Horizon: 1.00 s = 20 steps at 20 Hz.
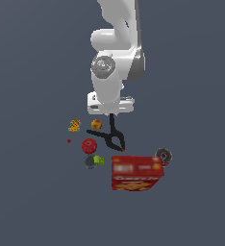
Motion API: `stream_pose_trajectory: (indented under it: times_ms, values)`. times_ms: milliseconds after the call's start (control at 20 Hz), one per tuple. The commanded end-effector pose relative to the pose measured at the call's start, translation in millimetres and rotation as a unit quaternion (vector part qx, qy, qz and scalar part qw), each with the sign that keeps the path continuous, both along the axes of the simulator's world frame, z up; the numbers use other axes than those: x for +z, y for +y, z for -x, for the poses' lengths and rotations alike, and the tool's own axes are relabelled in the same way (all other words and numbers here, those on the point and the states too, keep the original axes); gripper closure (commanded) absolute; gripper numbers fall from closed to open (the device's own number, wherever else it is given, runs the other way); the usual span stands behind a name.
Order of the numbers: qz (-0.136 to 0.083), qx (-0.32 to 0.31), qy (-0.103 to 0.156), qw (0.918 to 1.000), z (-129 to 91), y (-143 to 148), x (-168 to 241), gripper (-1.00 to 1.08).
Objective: Pick up a designated object from a clutter of objects.
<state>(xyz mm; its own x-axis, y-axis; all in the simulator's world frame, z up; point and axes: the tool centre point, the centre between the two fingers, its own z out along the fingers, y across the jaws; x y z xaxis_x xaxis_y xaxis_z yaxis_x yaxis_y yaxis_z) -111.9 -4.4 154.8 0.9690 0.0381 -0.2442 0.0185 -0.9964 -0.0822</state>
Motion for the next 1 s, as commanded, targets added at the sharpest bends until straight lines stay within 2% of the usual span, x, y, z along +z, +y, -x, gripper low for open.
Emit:
stream_pose_trajectory:
  times_ms: [0, 600, 950]
  values:
    - [0.000, 0.000, -0.001, 1.0000, -3, -23, 24, 1.08]
    - [0.001, 0.000, -0.001, 1.0000, -18, -132, 129, 1.08]
    - [0.001, 0.000, -0.001, 1.0000, -27, -175, 172, 1.08]
